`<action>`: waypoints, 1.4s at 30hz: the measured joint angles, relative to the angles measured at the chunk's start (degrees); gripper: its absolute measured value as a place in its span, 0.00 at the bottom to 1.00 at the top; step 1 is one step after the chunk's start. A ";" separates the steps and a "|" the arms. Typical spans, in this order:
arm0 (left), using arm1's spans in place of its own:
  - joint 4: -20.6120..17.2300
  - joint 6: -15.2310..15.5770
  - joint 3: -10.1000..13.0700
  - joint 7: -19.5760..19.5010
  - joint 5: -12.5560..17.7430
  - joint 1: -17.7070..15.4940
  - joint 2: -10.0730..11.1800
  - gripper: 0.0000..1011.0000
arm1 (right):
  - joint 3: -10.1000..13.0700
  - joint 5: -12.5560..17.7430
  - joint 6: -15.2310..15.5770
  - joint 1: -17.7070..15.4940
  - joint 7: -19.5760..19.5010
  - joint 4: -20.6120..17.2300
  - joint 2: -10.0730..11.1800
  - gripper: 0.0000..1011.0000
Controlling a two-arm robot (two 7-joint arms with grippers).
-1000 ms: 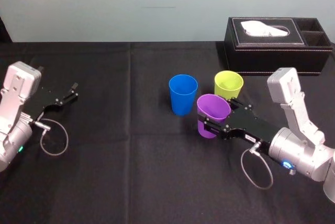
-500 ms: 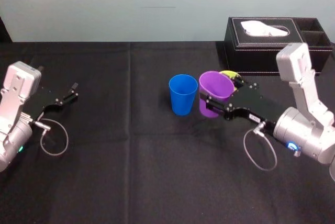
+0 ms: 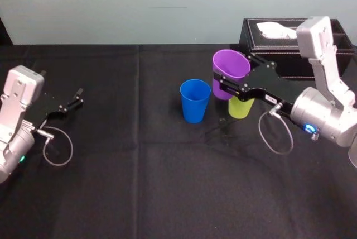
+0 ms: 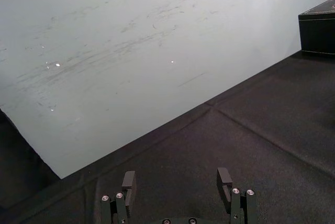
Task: Stack the three plastic cups sequentially using one hand.
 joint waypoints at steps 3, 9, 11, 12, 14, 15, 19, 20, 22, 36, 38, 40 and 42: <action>0.00 0.00 0.00 0.00 0.00 0.00 0.00 1.00 | -0.55 -0.09 -0.21 1.34 0.36 1.57 -0.56 0.72; 0.00 0.00 0.00 0.00 0.00 0.00 0.00 1.00 | -1.72 -0.46 -0.50 3.80 0.98 4.03 -1.48 0.72; 0.00 0.00 0.00 0.00 0.00 0.00 0.00 1.00 | -1.96 -0.54 -0.58 4.32 1.19 4.55 -1.68 0.72; 0.00 0.00 0.00 0.00 0.00 0.00 0.00 1.00 | -2.07 -0.58 -0.60 4.52 1.25 4.76 -1.75 0.72; 0.00 0.00 0.00 0.00 0.00 0.00 0.00 1.00 | -2.49 -0.71 -0.66 5.29 1.46 5.49 -2.06 0.72; 0.00 0.00 0.00 0.00 0.00 0.00 0.00 1.00 | -2.80 -0.79 -0.72 5.76 1.65 5.95 -2.26 0.72; 0.00 0.00 0.00 0.00 0.00 0.00 0.00 1.00 | -3.39 -0.83 -0.96 6.62 2.04 6.95 -2.74 0.72; 0.00 0.00 0.00 0.00 0.00 0.00 0.00 1.00 | -3.50 -0.84 -1.01 6.75 2.11 7.13 -2.81 0.72; 0.00 0.00 0.00 0.00 0.00 0.00 0.00 1.00 | -3.84 -0.85 -1.14 7.24 2.32 7.76 -3.08 0.72; 0.00 0.00 0.00 0.00 0.00 0.00 0.00 1.00 | -5.90 -1.31 -1.96 9.64 3.39 10.94 -4.63 0.72; 0.00 0.00 0.00 0.00 0.00 0.00 0.00 1.00 | -6.18 -1.40 -2.08 9.95 3.52 11.38 -4.84 0.72; 0.00 0.00 0.00 0.00 0.00 0.00 0.00 1.00 | -6.40 -1.49 -2.18 10.21 3.65 11.75 -5.01 0.72; 0.00 0.00 0.00 0.00 0.00 0.00 0.00 1.00 | -6.57 -1.56 -2.22 10.43 3.76 12.05 -5.14 0.72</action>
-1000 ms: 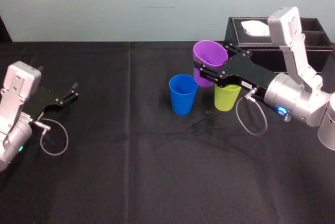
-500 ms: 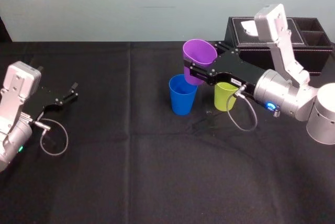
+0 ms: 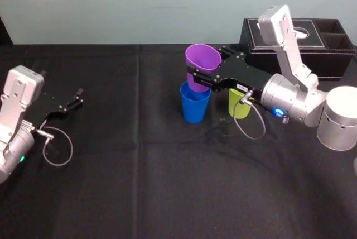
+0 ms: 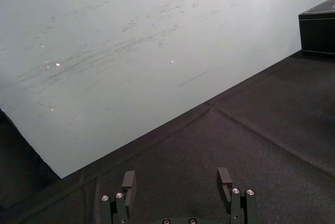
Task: Stack the three plastic cups sequentially using one hand.
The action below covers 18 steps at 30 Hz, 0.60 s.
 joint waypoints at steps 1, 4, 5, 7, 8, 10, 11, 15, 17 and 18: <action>0.00 0.00 0.00 0.00 0.00 0.00 0.00 1.00 | -0.16 -0.06 -0.07 0.19 0.03 0.28 -0.14 0.72; 0.00 0.00 0.00 0.00 0.00 0.00 0.00 1.00 | -0.40 -0.12 -0.23 0.48 0.08 0.75 -0.41 0.72; 0.00 0.00 0.00 0.00 0.00 0.00 0.00 1.00 | -0.45 -0.13 -0.26 0.55 0.10 0.87 -0.48 0.72; 0.00 0.00 0.00 0.00 0.00 0.00 0.00 1.00 | -0.58 -0.14 -0.38 0.73 0.21 1.24 -0.62 0.72; 0.00 0.00 0.00 0.00 0.00 0.00 0.00 1.00 | -0.63 -0.14 -0.44 0.78 0.24 1.39 -0.68 0.72; 0.00 0.00 0.00 0.00 0.00 0.00 0.00 1.00 | -0.69 -0.14 -0.51 0.87 0.29 1.59 -0.78 0.72; 0.00 0.00 0.00 0.00 0.00 0.00 0.00 1.00 | -0.73 -0.13 -0.55 0.94 0.37 1.75 -0.84 0.72; 0.00 0.00 0.00 0.00 0.00 0.00 0.00 1.00 | -0.87 -0.13 -0.61 1.09 0.51 2.06 -0.93 0.72; 0.00 0.00 0.00 0.00 0.00 0.00 0.00 1.00 | -0.93 -0.12 -0.61 1.11 0.55 2.10 -0.94 0.72; 0.00 0.00 0.00 0.00 0.00 0.00 0.00 1.00 | -0.95 -0.12 -0.61 1.13 0.57 2.12 -0.94 0.72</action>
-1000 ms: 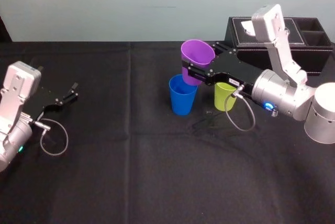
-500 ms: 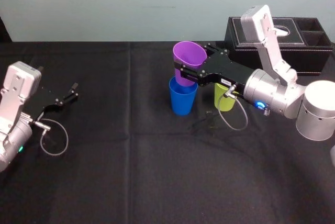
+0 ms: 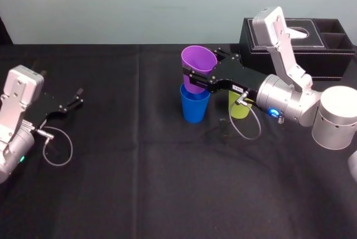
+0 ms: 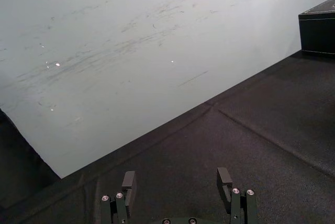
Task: Stack the three plastic cups sequentially using one hand.
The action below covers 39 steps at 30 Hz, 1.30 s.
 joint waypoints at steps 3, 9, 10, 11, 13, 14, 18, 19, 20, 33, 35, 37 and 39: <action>0.00 0.00 0.00 0.00 0.00 0.00 0.00 1.00 | -0.03 0.03 0.03 0.02 0.04 0.00 0.05 0.72; 0.00 0.00 0.00 0.00 0.00 0.00 0.00 1.00 | -0.10 0.17 0.14 -0.07 0.06 0.00 0.07 0.72; 0.00 0.00 0.00 0.00 0.00 0.00 0.00 1.00 | -0.10 0.20 0.15 -0.09 0.06 0.00 0.07 0.72; 0.00 0.00 0.00 0.00 0.00 0.00 0.00 1.00 | -0.13 0.28 0.15 -0.12 0.07 0.00 0.06 0.72; 0.00 0.00 0.00 0.00 0.00 0.00 0.00 1.00 | -0.17 0.35 0.16 -0.18 0.09 0.00 0.06 0.72; 0.00 0.00 0.00 0.00 0.00 0.00 0.00 1.00 | -0.19 0.36 0.18 -0.20 0.11 0.00 0.06 0.72; 0.00 0.00 0.00 0.00 0.00 0.00 0.00 1.00 | -0.29 0.42 0.32 -0.35 0.13 -0.07 0.13 0.72; 0.00 0.00 0.00 0.00 0.00 0.00 0.00 1.00 | -0.31 0.42 0.32 -0.38 0.13 -0.07 0.14 0.72; 0.00 0.00 0.00 0.00 0.00 0.01 0.00 1.00 | -0.35 0.42 0.34 -0.41 0.13 -0.07 0.15 0.72; 0.00 0.00 0.00 0.00 0.00 0.01 0.00 1.00 | -0.45 0.08 0.55 -0.71 -0.26 -0.15 0.29 0.72; 0.00 0.00 0.00 0.00 0.00 0.00 0.00 1.00 | -0.46 -0.04 0.62 -0.75 -0.38 -0.05 0.29 0.72; 0.00 0.00 0.00 0.00 0.00 0.00 0.00 1.00 | -0.46 -0.07 0.63 -0.78 -0.43 0.02 0.28 0.72; 0.00 0.00 0.00 0.00 0.00 0.00 0.00 1.00 | -0.44 -0.09 0.63 -0.83 -0.47 0.09 0.27 0.72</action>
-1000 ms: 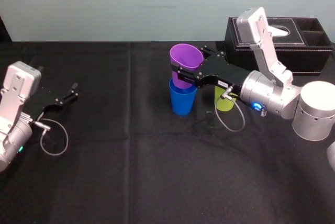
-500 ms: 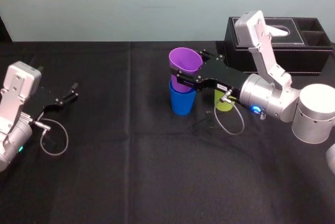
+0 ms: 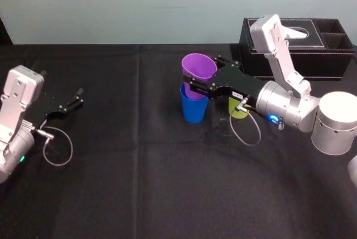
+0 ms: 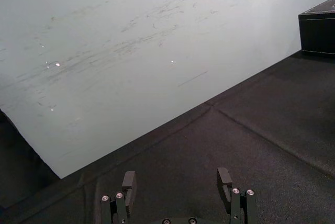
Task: Stack the three plastic cups sequentially using one hand.
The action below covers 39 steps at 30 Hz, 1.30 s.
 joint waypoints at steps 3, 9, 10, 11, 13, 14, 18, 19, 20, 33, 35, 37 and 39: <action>0.00 0.00 0.00 0.00 0.00 0.00 0.00 1.00 | 0.06 -0.02 -0.04 -0.07 0.00 0.19 -0.04 0.72; 0.00 0.00 0.00 0.00 0.00 0.00 0.00 1.00 | 0.09 -0.02 0.07 -0.07 0.04 0.24 -0.07 0.72; 0.00 0.00 0.00 0.00 0.00 0.00 0.00 1.00 | 0.10 -0.02 0.07 -0.07 0.04 0.24 -0.07 0.72; 0.00 0.00 0.00 0.00 0.00 0.00 0.00 1.00 | 0.11 -0.02 0.06 -0.07 0.04 0.24 -0.07 0.72; 0.00 0.00 0.00 0.00 0.00 0.00 0.00 1.00 | 0.12 -0.03 0.04 -0.07 0.04 0.24 -0.07 0.72; 0.00 0.00 0.00 0.00 0.00 0.00 0.00 1.00 | 0.13 -0.03 0.03 -0.07 0.04 0.24 -0.07 0.73; 0.00 0.00 0.00 0.00 0.00 0.00 0.00 1.00 | 0.14 -0.06 0.01 -0.07 0.04 0.24 -0.07 0.82; 0.00 0.00 0.00 0.00 0.00 0.00 0.00 1.00 | 0.14 -0.07 0.01 -0.07 0.04 0.24 -0.07 0.83; 0.00 0.00 0.00 0.00 0.00 0.00 0.00 1.00 | 0.14 -0.09 0.00 -0.07 0.04 0.24 -0.07 0.87; 0.00 0.00 0.00 0.00 0.00 0.00 0.00 1.00 | 0.14 -0.09 -0.08 -0.06 0.00 0.20 -0.07 0.99; 0.00 0.00 0.00 0.00 0.00 0.00 0.00 1.00 | 0.14 -0.09 -0.09 -0.06 -0.01 0.20 -0.07 0.99; 0.00 0.00 0.00 0.00 0.00 0.00 0.00 1.00 | 0.14 -0.09 -0.09 -0.06 -0.03 0.20 -0.07 0.99; 0.00 0.00 0.00 0.00 0.00 0.00 -0.01 1.00 | 0.16 -0.19 -0.47 -0.23 -0.10 -0.11 0.04 0.99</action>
